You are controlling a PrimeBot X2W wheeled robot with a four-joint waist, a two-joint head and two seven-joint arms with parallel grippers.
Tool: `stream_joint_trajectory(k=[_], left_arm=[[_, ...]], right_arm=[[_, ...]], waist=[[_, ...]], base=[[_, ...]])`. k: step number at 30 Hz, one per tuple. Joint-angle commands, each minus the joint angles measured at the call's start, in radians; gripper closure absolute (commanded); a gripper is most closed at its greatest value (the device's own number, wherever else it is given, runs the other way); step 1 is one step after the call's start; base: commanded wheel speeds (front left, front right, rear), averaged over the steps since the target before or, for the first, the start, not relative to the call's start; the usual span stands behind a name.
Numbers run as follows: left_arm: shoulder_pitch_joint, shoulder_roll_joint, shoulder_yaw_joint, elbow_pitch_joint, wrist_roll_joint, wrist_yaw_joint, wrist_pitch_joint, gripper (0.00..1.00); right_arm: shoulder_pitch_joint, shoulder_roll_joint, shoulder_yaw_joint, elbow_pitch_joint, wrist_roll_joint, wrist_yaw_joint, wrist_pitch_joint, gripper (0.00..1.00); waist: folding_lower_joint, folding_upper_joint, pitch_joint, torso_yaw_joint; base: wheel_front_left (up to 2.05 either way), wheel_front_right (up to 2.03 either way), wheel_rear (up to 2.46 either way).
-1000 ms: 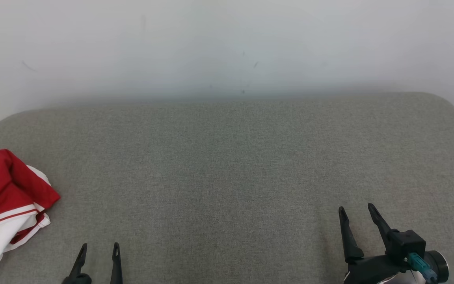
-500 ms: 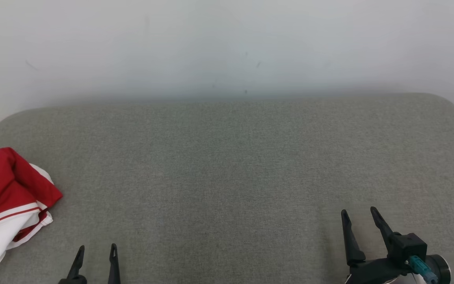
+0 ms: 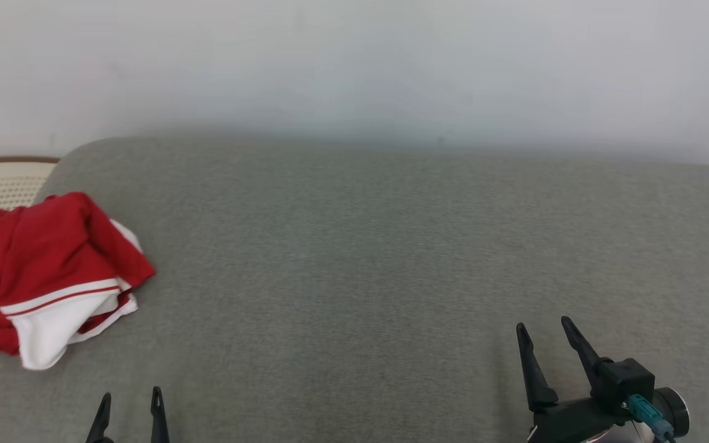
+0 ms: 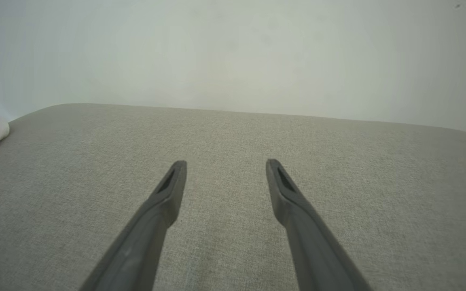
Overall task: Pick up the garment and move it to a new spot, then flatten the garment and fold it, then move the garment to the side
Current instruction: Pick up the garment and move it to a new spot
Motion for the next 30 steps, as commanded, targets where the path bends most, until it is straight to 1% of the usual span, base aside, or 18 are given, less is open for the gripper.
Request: stream_joint_trajectory(k=[1,5,6,14,18,22,25,30], left_arm=[[0.025,0.001,0.012,0.004,-0.003,-0.002,-0.004,0.0],[0.031,-0.001,0.032,-0.001,-0.008,-0.007,-0.004,0.0],[0.031,-0.001,0.032,-0.001,-0.008,-0.007,-0.004,0.0],[0.038,-0.008,0.044,0.003,-0.001,-0.007,-0.004,0.0],[0.046,-0.01,0.05,0.007,0.001,-0.016,-0.004,0.0],[0.055,-0.011,0.06,0.009,0.0,-0.015,-0.004,0.0],[0.059,-0.012,0.07,0.007,-0.003,-0.018,-0.004,0.0],[0.015,-0.014,0.083,0.029,-0.043,-0.064,-0.004,0.0]], right_arm=[[-0.001,-0.005,0.007,-0.004,0.009,0.001,-0.001,0.0],[-0.01,-0.007,0.019,-0.005,0.015,0.001,-0.001,0.0],[-0.01,-0.007,0.019,-0.005,0.015,0.001,-0.001,0.0],[-0.023,-0.007,0.06,-0.006,0.03,0.001,-0.001,0.0],[-0.033,-0.01,0.087,-0.006,0.032,0.001,-0.001,0.0],[-0.04,-0.009,0.106,-0.001,0.038,0.001,-0.001,0.0],[-0.041,-0.01,0.117,0.001,0.041,0.001,-0.001,0.0],[-0.047,-0.024,0.125,0.001,0.048,0.001,-0.001,0.0]], waist=[[0.0,-0.0001,0.01,0.096],[0.0,-0.0001,0.022,0.176],[0.0,-0.0001,0.022,0.176],[0.0,-0.0001,0.035,0.308],[0.0,-0.0001,0.036,0.349],[0.0,-0.0001,0.034,0.368],[0.0,-0.0001,0.035,0.366],[0.0,-0.0001,0.058,0.342]], base=[[0.0,0.0,0.0],[0.0,0.0,0.0],[0.0,0.0,0.0],[0.0,0.0,0.0],[0.0,0.0,0.0],[0.0,0.0,0.0],[0.0,0.0,0.0],[0.0,0.0,0.0]])
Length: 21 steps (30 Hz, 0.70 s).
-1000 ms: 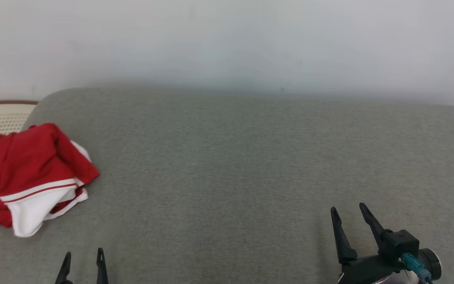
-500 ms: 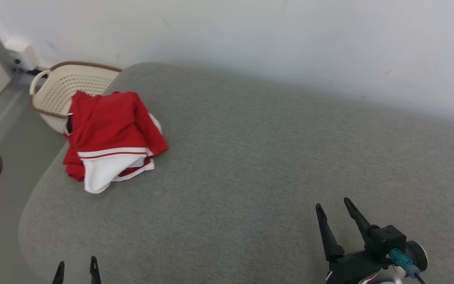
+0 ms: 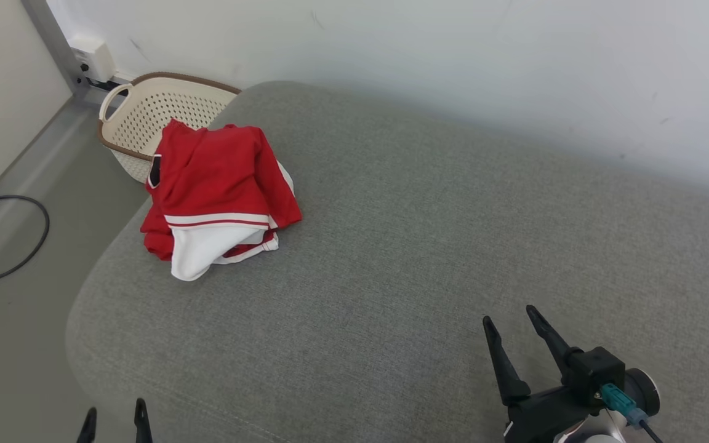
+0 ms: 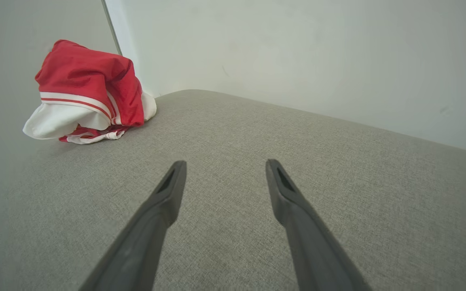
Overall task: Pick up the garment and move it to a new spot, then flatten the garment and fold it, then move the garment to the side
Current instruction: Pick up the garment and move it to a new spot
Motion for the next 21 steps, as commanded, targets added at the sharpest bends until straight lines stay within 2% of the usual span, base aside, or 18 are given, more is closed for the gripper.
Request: stream_joint_trajectory(k=[1,7,13,21], left_arm=[[-0.029,-0.002,0.008,0.007,-0.014,-0.013,-0.004,0.0],[-0.136,0.004,0.056,0.042,-0.041,-0.086,-0.004,0.0],[-0.32,0.085,0.079,0.137,-0.014,-0.144,-0.003,0.0],[-0.555,0.204,0.066,0.254,0.013,-0.18,-0.003,0.0]], right_arm=[[-0.004,-0.012,-0.002,-0.001,0.005,0.001,-0.001,0.0],[-0.032,-0.04,-0.001,-0.014,-0.002,0.001,-0.001,0.0],[-0.067,-0.071,-0.003,-0.032,-0.002,0.001,-0.001,0.0],[-0.094,-0.105,-0.003,-0.046,0.001,0.001,-0.001,0.0]], waist=[[0.0,0.0,0.022,-0.019],[0.0,0.0,0.088,-0.06],[0.0,0.0,0.165,-0.103],[0.0,0.0,0.232,-0.152]], base=[[0.0,0.0,0.0],[0.0,0.0,0.0],[0.0,0.0,0.0],[0.0,0.0,0.0]])
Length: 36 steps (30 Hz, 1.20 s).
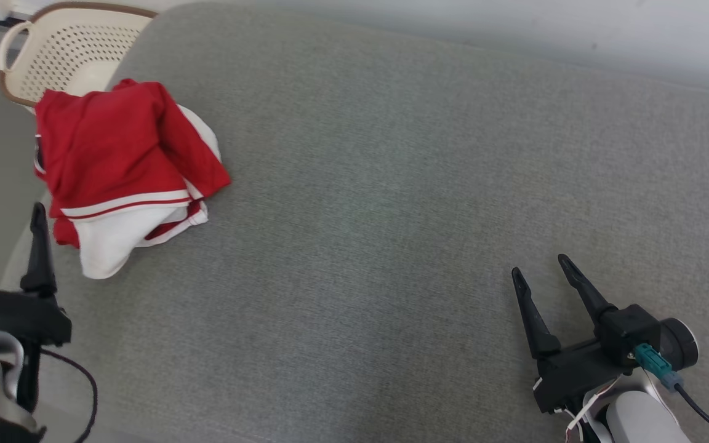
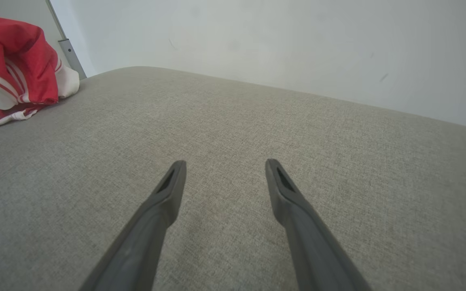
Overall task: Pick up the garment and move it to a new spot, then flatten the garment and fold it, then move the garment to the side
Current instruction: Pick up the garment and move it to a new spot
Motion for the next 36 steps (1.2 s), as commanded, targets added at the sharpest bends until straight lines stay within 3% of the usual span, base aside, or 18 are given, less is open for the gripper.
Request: stream_joint_trajectory(k=[1,13,19,20,21,29,36], left_arm=[[-0.016,0.005,-0.002,0.011,-0.008,-0.004,-0.002,0.0],[-0.187,0.124,-0.137,0.181,-0.134,-0.026,-0.002,0.0],[-0.226,0.149,-0.184,0.254,-0.193,-0.026,-0.002,0.0],[-0.229,0.151,-0.196,0.25,-0.197,-0.026,-0.002,0.4],[-0.231,0.152,-0.204,0.241,-0.205,-0.026,-0.002,0.99],[-0.213,0.164,-0.267,0.193,-0.243,-0.026,-0.002,1.0],[-0.264,0.186,-0.37,-0.016,-0.21,-0.026,-0.002,1.0]], right_arm=[[-0.014,-0.005,0.001,-0.001,0.002,0.001,-0.001,0.0],[-0.032,-0.008,0.011,0.001,0.017,0.001,-0.001,0.0],[-0.04,-0.003,0.012,-0.003,0.017,0.001,-0.001,0.0],[-0.039,-0.001,0.009,-0.003,0.018,0.001,-0.001,0.0],[-0.039,0.001,0.007,-0.002,0.019,0.001,-0.001,0.0],[-0.026,0.023,-0.011,0.007,0.023,0.001,-0.001,0.0],[-0.022,0.055,-0.008,0.01,0.023,0.001,-0.001,0.0]], waist=[[-0.0002,-0.0001,0.036,-0.036],[-0.0002,-0.0001,0.068,-0.106],[-0.0002,-0.0001,0.074,-0.136],[-0.0002,-0.0001,0.073,-0.139],[-0.0002,-0.0001,0.073,-0.141],[-0.0002,-0.0001,0.047,-0.145],[-0.0002,-0.0001,0.011,-0.15]], base=[[0.0,0.0,0.0],[0.0,0.0,0.0],[0.0,0.0,0.0],[0.0,0.0,0.0],[0.0,0.0,0.0],[0.0,0.0,0.0],[0.0,0.0,0.0]])
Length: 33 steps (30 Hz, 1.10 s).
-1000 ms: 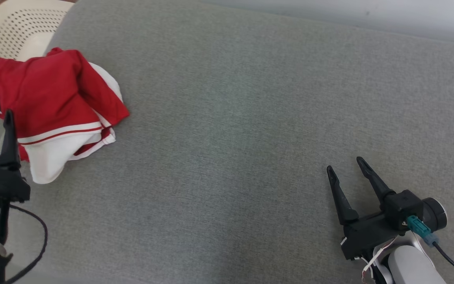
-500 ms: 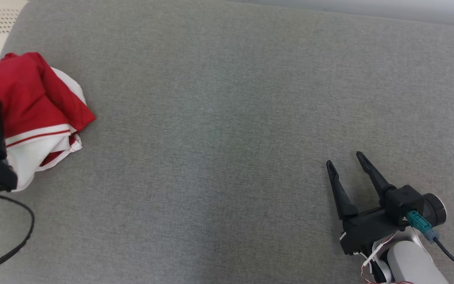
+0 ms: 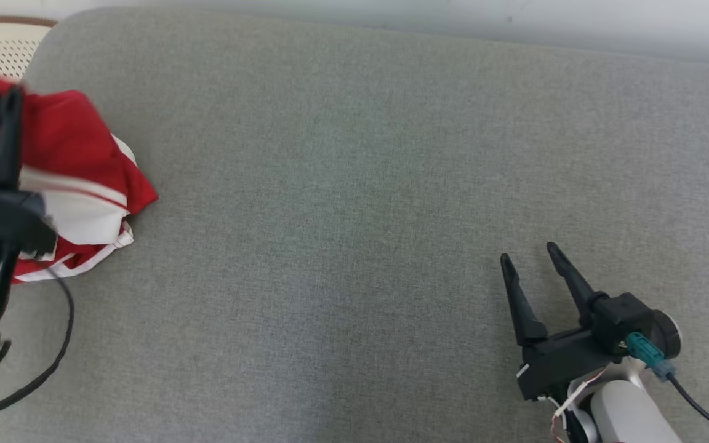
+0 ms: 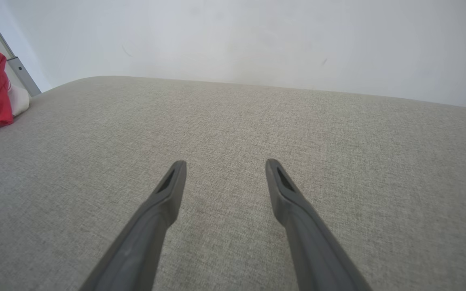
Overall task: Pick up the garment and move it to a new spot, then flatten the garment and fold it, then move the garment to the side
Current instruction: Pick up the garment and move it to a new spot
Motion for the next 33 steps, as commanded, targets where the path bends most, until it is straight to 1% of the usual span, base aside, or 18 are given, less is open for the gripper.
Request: stream_joint_trajectory(k=[1,4,6,7,11,15,16,18,20,22,23,25,28,29,30,31,33], left_arm=[[-0.025,0.015,-0.042,-0.068,0.013,0.001,-0.002,1.0],[-0.057,0.013,-0.108,-0.172,0.004,0.001,-0.002,1.0],[-0.074,-0.008,-0.148,-0.24,-0.013,0.001,-0.002,1.0],[-0.074,-0.008,-0.148,-0.24,-0.013,0.001,-0.002,1.0],[-0.077,-0.067,-0.214,-0.341,-0.025,0.001,-0.002,1.0],[-0.045,-0.165,-0.247,-0.384,-0.046,0.001,-0.002,1.0],[-0.041,-0.18,-0.261,-0.391,-0.024,0.001,-0.002,1.0],[-0.018,-0.248,-0.282,-0.386,-0.038,0.001,-0.002,1.0],[-0.011,-0.296,-0.313,-0.369,-0.039,0.0,-0.002,1.0],[0.003,-0.33,-0.347,-0.351,-0.045,0.0,-0.002,1.0],[0.004,-0.341,-0.359,-0.349,-0.034,0.0,-0.002,1.0],[0.002,-0.362,-0.419,-0.333,-0.004,0.0,-0.002,1.0],[0.021,-0.369,-0.467,-0.288,-0.004,0.0,-0.002,1.0],[0.034,-0.371,-0.466,-0.264,-0.013,0.0,-0.002,1.0],[0.043,-0.373,-0.464,-0.244,-0.016,0.0,-0.002,0.69],[0.05,-0.376,-0.457,-0.232,-0.016,0.0,-0.002,0.0],[0.073,-0.378,-0.441,-0.201,0.0,0.0,-0.002,0.0]], right_arm=[[0.01,0.015,0.004,0.0,-0.002,0.001,-0.001,0.0],[0.018,0.031,-0.001,-0.001,0.003,0.001,-0.001,0.0],[0.023,0.043,-0.005,0.0,0.004,0.001,-0.001,0.0],[0.023,0.043,-0.005,0.0,0.004,0.001,-0.001,0.0],[0.027,0.063,-0.015,0.003,0.009,0.001,-0.001,0.0],[0.021,0.072,-0.023,0.0,0.01,0.001,-0.001,0.0],[0.02,0.076,-0.023,0.0,0.01,0.001,-0.001,0.0],[0.022,0.077,-0.028,-0.001,0.011,0.001,-0.001,0.0],[0.025,0.077,-0.034,0.002,0.012,0.001,-0.001,0.0],[0.028,0.078,-0.039,0.002,0.011,0.001,-0.001,0.0],[0.03,0.079,-0.039,0.002,0.011,0.001,-0.001,0.0],[0.038,0.081,-0.046,0.002,0.013,0.001,-0.001,0.0],[0.041,0.076,-0.045,0.001,0.012,0.001,-0.001,0.0],[0.04,0.075,-0.047,0.001,0.012,0.001,-0.001,0.0],[0.042,0.076,-0.05,0.001,0.014,0.001,-0.001,0.0],[0.044,0.077,-0.052,0.001,0.015,0.001,-0.001,0.0],[0.049,0.078,-0.056,-0.001,0.015,0.001,-0.001,0.0]], waist=[[0.0,-0.0001,-0.02,-0.01],[0.0,-0.0001,-0.035,-0.025],[0.0,-0.0001,-0.044,-0.039],[0.0,-0.0001,-0.044,-0.039],[0.0,-0.0001,-0.049,-0.084],[0.0,-0.0001,-0.035,-0.151],[0.0,-0.0001,-0.032,-0.17],[0.0,-0.0001,-0.028,-0.204],[0.0,-0.0001,-0.026,-0.237],[0.0,-0.0001,-0.026,-0.269],[0.0,-0.0001,-0.027,-0.285],[0.0,-0.0001,-0.029,-0.307],[0.0,-0.0001,-0.036,-0.336],[0.0,-0.0001,-0.038,-0.344],[0.0,-0.0001,-0.04,-0.351],[0.0,-0.0001,-0.042,-0.355],[0.0,-0.0001,-0.047,-0.357]], base=[[0.0,0.0,0.0],[0.0,0.0,0.0],[0.0,0.0,0.0],[0.0,0.0,0.0],[0.0,0.0,0.0],[0.0,0.0,0.0],[0.0,0.0,0.0],[0.0,0.0,0.0],[0.0,0.0,0.0],[0.0,0.0,0.0],[0.0,0.0,0.0],[0.0,0.0,0.0],[0.0,0.0,0.0],[0.0,0.0,0.0],[0.0,0.0,0.0],[0.0,0.0,0.0],[0.0,0.0,0.0]])
